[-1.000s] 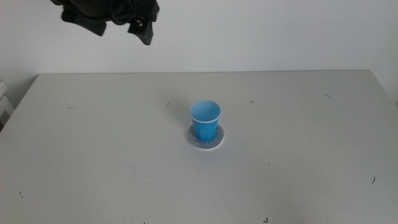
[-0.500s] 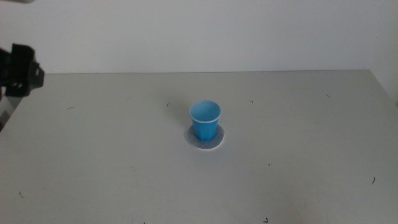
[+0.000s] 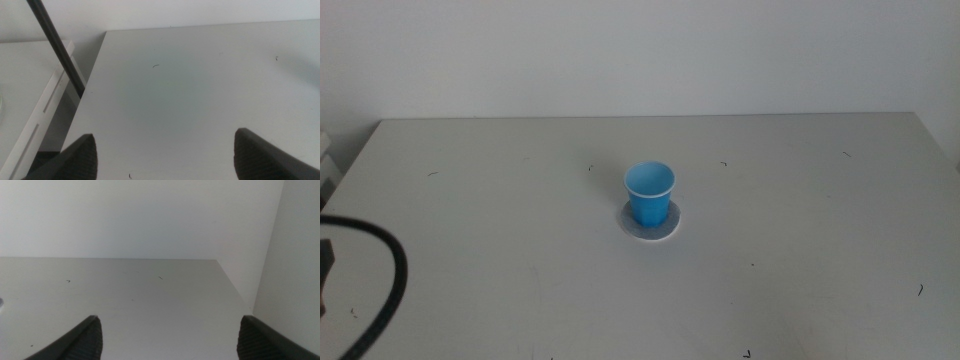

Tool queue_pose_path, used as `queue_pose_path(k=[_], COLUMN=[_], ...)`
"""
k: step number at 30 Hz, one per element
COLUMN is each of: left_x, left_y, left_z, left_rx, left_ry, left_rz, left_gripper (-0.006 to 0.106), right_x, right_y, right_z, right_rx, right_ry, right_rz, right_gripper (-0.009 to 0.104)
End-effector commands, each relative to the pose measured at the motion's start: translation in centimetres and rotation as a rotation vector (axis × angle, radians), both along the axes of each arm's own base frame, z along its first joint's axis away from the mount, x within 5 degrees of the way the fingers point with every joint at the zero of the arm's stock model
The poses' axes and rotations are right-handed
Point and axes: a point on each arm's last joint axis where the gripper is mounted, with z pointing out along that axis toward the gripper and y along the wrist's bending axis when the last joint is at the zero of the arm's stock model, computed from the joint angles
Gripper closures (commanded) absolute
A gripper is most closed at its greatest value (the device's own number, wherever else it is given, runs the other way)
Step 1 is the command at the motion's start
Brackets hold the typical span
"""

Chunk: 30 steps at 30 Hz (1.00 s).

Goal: Place an empty cup on a cup mat.

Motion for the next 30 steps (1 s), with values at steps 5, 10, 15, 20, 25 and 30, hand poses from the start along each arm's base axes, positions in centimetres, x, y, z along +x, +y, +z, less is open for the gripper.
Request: queue_pose_path(k=[5, 10, 15, 20, 25, 30], left_x=[-2.6, -4.3, -5.3, -5.6, -5.4, -5.3], left_y=[0.0, 0.0, 0.0, 0.0, 0.0, 0.0], left_z=[-2.0, -4.6, -6.7, -8.3, -9.3, -10.0], left_rx=[-0.03, -0.029, -0.065, -0.087, -0.087, -0.086], left_ry=[-0.152, -0.193, -0.234, -0.243, -0.209, -0.183], left_rz=[0.008, 0.008, 0.017, 0.024, 0.025, 0.027], left_gripper=[-0.005, -0.005, -0.005, -0.005, -0.005, -0.005], right_x=[-0.2, -0.2, -0.2, -0.2, -0.2, -0.2], right_y=[0.0, 0.0, 0.0, 0.0, 0.0, 0.0], right_z=[1.2, 1.2, 1.2, 1.2, 1.2, 1.2], right_rx=[-0.023, -0.023, -0.023, -0.023, -0.023, -0.023], right_ry=[-0.108, -0.108, -0.108, -0.108, -0.108, -0.108], right_rz=[0.004, 0.004, 0.004, 0.004, 0.004, 0.004], right_gripper=[0.001, 0.001, 0.001, 0.001, 0.001, 0.001])
